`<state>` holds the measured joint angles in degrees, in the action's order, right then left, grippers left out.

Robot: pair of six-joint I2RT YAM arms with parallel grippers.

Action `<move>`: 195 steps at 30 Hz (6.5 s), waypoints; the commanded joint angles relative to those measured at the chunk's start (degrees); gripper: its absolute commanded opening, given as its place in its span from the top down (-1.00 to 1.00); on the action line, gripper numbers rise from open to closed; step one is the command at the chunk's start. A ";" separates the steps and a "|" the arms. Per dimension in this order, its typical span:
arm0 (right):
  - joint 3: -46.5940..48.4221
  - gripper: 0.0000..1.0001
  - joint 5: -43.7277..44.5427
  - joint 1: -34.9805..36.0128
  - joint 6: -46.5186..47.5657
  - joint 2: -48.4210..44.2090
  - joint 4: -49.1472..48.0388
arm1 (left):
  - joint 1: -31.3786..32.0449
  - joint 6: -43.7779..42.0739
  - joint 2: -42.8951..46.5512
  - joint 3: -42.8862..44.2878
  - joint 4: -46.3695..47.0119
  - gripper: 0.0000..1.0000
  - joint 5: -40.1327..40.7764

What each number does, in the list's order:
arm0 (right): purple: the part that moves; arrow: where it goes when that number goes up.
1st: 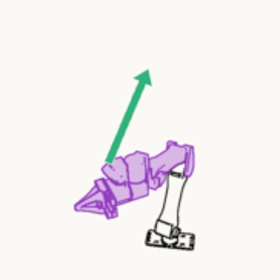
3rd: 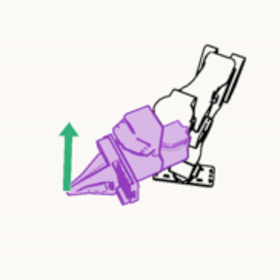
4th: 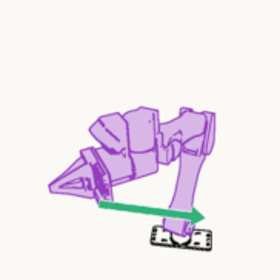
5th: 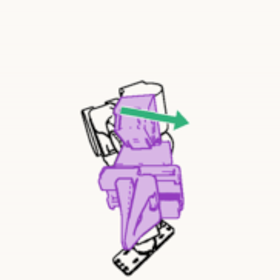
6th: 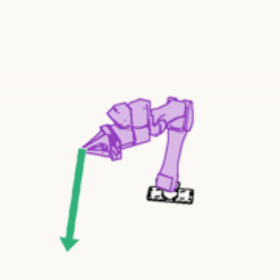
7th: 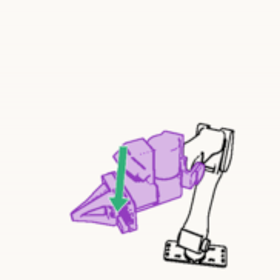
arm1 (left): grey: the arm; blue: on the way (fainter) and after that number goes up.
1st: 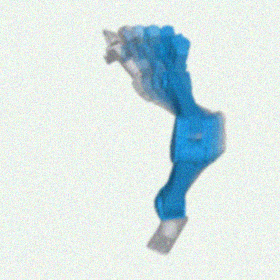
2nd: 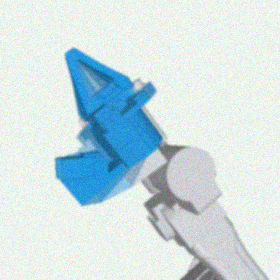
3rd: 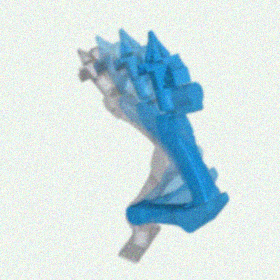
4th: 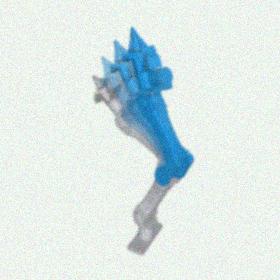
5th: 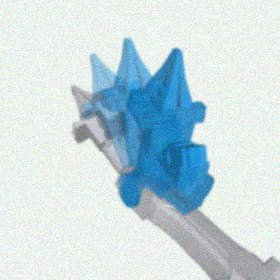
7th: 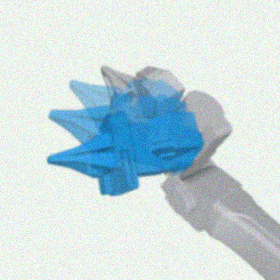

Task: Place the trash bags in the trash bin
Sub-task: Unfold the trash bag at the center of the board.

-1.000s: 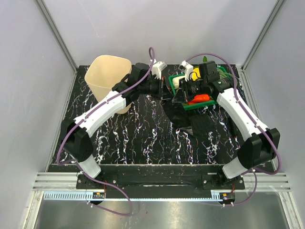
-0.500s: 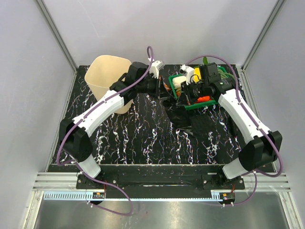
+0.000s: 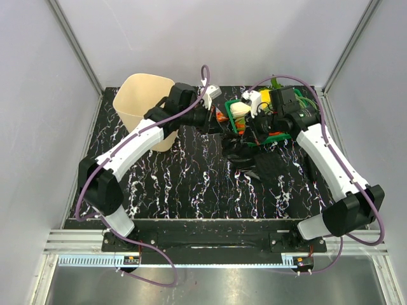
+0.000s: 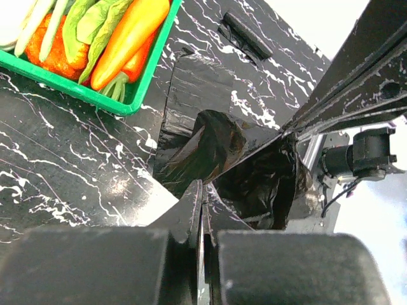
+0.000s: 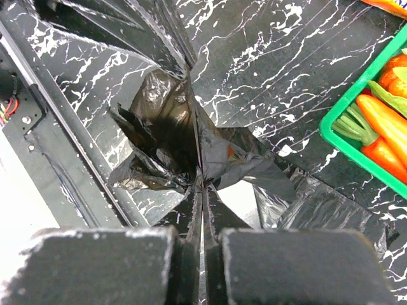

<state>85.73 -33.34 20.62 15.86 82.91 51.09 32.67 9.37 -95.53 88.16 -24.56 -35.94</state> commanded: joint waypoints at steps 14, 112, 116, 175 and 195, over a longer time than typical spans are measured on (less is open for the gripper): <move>-2.06 1.00 -0.93 0.03 4.18 -5.04 6.39 | -2.34 -4.89 0.43 6.15 2.40 1.00 -8.52; -1.53 1.00 7.06 0.21 -2.94 -6.62 -2.40 | 5.47 -13.66 1.75 6.58 2.50 -0.74 -8.28; -2.15 1.00 6.98 0.21 -2.85 -7.06 -2.22 | 8.02 -18.14 -0.18 7.81 1.45 -0.73 -2.74; -2.15 1.00 17.53 0.21 3.04 -16.73 1.29 | -0.14 -24.84 8.52 -5.20 -1.38 -0.08 -19.69; -8.83 1.00 13.57 0.21 1.02 -18.05 -4.68 | 2.22 9.89 -3.70 8.87 7.25 -0.59 -3.97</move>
<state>77.21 -19.57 20.93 17.72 66.59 50.94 33.32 15.31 -99.24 94.08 -16.27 -43.81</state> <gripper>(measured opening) 0.009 0.789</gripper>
